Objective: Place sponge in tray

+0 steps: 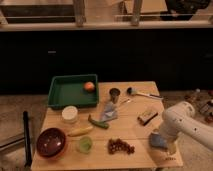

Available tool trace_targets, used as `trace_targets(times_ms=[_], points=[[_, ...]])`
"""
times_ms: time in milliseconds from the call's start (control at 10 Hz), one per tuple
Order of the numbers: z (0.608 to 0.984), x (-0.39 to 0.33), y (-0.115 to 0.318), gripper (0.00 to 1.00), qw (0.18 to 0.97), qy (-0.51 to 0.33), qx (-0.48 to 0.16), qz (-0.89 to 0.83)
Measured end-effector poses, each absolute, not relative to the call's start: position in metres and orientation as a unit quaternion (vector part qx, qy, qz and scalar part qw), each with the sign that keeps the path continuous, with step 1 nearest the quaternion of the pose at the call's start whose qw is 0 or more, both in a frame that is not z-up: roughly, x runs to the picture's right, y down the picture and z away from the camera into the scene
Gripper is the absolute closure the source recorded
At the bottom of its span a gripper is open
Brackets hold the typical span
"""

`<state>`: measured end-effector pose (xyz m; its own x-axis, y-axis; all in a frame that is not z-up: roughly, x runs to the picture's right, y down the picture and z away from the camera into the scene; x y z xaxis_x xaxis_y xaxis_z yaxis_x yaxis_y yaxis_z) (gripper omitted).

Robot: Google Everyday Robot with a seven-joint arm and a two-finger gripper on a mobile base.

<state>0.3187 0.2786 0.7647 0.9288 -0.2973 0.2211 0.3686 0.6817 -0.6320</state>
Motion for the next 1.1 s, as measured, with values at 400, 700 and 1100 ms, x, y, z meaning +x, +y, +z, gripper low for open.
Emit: trace_targets(times_ms=[400,700,1100], points=[[0.7614,0.3262,0.2732,0.2,0.928,-0.055,-0.34,-0.14],[0.7605,0.3317,0.2746,0.2,0.935,-0.044,-0.338,-0.102],[0.763,0.3278,0.2796,0.2,0.938,-0.033,-0.337,-0.068]])
